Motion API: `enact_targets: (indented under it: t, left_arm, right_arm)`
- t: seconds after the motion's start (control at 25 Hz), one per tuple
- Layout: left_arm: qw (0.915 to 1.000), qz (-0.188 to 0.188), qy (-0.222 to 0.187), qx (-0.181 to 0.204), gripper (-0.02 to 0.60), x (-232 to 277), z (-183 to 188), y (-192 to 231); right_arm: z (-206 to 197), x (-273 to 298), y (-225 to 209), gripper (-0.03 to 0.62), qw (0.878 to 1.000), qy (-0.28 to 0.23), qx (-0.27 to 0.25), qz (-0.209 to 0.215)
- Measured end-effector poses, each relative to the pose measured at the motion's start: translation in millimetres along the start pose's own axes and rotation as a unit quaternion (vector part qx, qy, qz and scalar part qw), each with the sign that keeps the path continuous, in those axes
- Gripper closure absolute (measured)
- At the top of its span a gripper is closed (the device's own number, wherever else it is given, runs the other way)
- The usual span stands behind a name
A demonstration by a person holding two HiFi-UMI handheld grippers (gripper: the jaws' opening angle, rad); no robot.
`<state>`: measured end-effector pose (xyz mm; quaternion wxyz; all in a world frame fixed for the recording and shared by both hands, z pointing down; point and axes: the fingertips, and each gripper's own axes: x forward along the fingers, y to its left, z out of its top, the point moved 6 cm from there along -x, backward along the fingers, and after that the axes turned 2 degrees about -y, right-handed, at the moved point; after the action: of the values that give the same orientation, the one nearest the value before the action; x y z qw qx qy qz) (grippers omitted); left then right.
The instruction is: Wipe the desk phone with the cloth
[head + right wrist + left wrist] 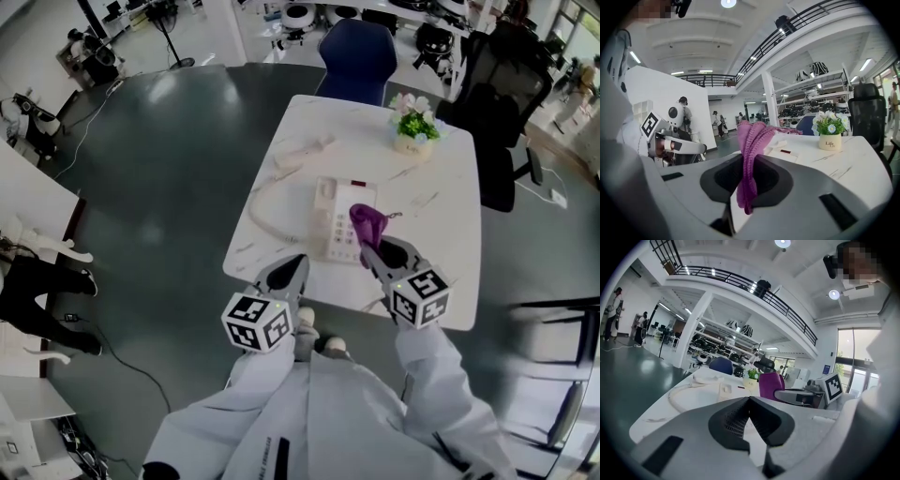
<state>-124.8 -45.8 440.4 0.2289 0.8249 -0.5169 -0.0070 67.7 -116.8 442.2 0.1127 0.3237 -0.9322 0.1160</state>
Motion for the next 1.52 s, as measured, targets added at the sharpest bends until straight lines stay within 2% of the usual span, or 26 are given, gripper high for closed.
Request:
enact_targets:
  t: [0.52, 0.96, 1.32, 1.52]
  left_arm:
    - [0.9985, -0.044, 0.032, 0.0, 0.583, 47.6, 22.3, 52.2]
    - [0.9962, -0.072, 0.05, 0.0, 0.584, 81.9, 38.3, 83.5]
    - [0.9952, -0.08, 0.055, -0.003, 0.583, 96.6, 44.3, 105.5]
    - [0.9949, -0.082, 0.059, -0.006, 0.584, 101.4, 47.0, 117.1]
  right_arm:
    - [31.6, 55.2, -35.4, 0.556, 0.997, -0.011, -0.026, -0.076]
    - [60.5, 92.2, -61.0, 0.556, 0.991, -0.006, -0.062, -0.117]
    - [64.1, 125.9, -70.3, 0.556, 0.979, 0.04, -0.142, -0.137]
    - [53.6, 147.5, -68.6, 0.556, 0.973, 0.076, -0.179, -0.127]
